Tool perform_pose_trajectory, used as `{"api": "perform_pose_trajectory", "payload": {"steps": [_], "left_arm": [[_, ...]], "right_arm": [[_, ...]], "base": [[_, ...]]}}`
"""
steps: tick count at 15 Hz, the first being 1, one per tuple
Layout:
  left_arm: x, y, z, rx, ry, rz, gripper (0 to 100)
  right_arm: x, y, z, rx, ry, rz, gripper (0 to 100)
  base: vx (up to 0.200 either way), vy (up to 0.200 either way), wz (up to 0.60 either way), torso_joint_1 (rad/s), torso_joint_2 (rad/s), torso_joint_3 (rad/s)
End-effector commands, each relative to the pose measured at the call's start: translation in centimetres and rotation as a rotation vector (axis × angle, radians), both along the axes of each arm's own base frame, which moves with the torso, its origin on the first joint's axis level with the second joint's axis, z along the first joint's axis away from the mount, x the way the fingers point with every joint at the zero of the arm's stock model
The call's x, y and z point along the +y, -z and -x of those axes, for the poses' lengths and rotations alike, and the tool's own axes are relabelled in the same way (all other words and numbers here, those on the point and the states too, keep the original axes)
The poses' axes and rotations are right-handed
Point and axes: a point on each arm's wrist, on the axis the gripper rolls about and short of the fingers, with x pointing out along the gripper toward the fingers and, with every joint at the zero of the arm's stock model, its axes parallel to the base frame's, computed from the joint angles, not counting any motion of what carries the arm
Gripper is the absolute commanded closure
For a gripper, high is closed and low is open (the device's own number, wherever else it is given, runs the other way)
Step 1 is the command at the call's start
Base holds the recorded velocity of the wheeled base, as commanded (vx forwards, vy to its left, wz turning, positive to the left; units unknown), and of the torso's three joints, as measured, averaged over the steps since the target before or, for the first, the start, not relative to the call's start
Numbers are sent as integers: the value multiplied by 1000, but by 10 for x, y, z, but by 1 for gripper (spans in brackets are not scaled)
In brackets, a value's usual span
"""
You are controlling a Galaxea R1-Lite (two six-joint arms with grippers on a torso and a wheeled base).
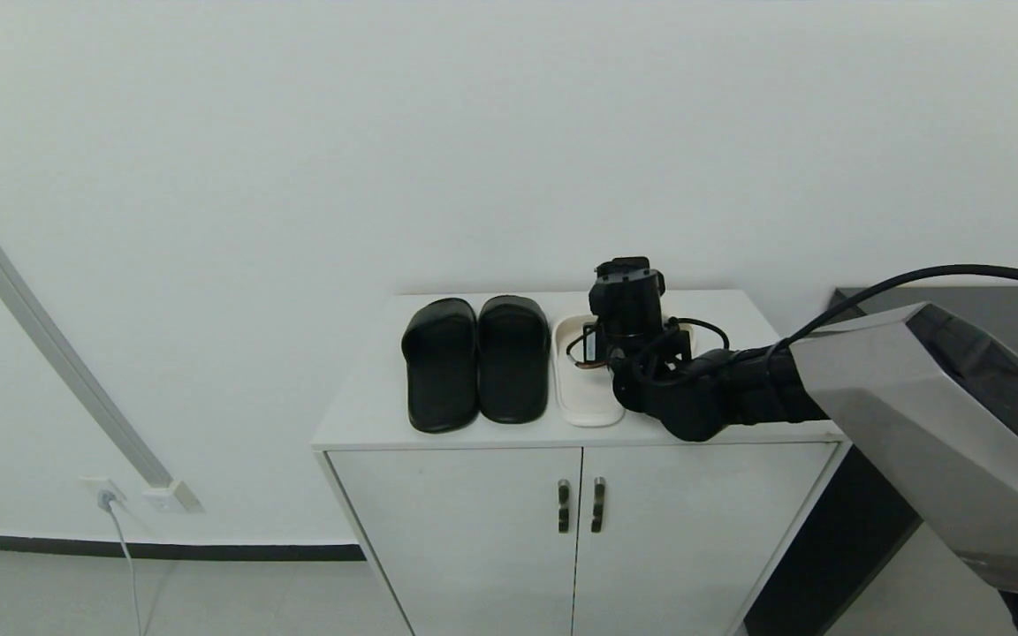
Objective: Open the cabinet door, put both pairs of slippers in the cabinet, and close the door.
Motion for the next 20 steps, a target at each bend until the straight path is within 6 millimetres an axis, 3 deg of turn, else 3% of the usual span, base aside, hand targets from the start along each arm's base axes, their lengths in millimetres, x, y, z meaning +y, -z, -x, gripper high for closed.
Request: {"api": "perform_pose_trajectory", "payload": {"steps": [1,6,8,13,14,18,20], "left_arm": [[0,0,0,0,0,0,100],[0,0,0,0,0,0,100],[0,0,0,0,2,0,100],[0,0,0,0,0,0,100],[0,0,0,0,0,0,100],[0,0,0,0,2,0,100],[0,0,0,0,0,0,100]], "right_arm": [[-2,-7,2,-10,1,-7,100],[-11,-24,18,-12,-5,-9,100],[-19,-41,38,-15,-26,-15,100],[-42,-75,113,2,-236,-41,100],[-51,-80,139,19,-342,-50,100],[-80,-68,189,88,-568,7,100],[-90,-61,204,77,-634,29,100]], "base": [[0,0,0,0,0,0],[0,0,0,0,0,0],[0,0,0,0,0,0],[0,0,0,0,0,0],[0,0,0,0,0,0],[0,0,0,0,0,0],[0,0,0,0,0,0]]}}
